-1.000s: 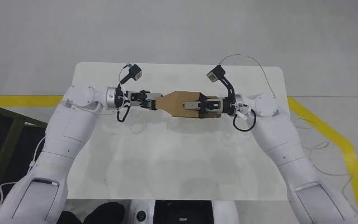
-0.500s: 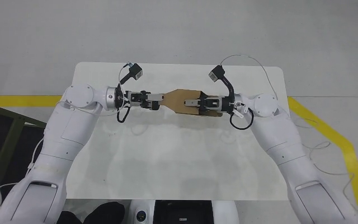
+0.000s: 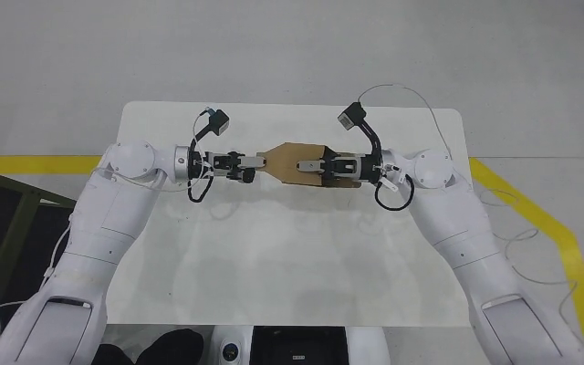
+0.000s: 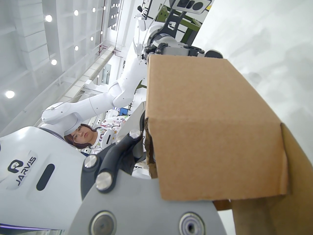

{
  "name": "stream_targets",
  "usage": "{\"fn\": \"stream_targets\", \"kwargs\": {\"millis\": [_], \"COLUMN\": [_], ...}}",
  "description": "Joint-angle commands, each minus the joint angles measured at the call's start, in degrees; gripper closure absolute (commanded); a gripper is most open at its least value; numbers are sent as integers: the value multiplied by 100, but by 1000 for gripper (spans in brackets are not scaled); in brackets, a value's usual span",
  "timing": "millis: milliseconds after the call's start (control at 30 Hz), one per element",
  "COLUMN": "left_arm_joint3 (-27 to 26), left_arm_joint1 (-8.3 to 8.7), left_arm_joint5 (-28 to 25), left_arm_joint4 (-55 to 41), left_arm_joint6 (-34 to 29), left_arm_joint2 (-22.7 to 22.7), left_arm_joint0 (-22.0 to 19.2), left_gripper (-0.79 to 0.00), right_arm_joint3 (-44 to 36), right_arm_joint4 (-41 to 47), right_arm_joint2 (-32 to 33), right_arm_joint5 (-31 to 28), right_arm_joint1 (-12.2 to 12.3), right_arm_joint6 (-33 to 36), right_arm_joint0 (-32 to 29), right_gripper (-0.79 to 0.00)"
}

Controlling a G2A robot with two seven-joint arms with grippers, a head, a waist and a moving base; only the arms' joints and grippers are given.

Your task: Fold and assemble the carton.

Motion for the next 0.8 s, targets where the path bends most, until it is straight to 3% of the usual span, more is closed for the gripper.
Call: {"fn": "stream_targets", "kwargs": {"millis": [0,767], "left_arm_joint3": [18,73], "left_arm_joint1": [-3,-110], "left_arm_joint5": [4,-80], "left_arm_joint4": [-17,-391], "left_arm_joint6": [-11,-215], "left_arm_joint2": [13,349], "left_arm_joint0": [-10,-83], "left_gripper": [-785,-785], "right_arm_joint3": [-42,-561], "right_arm_joint4": [58,500], "right_arm_joint2": [13,-127], "right_arm_joint5": [9,28], "right_arm_joint1": [2,-46], "right_arm_joint6": [19,220], "right_arm_joint0": [-14,-125], "right_gripper": [0,0]}}
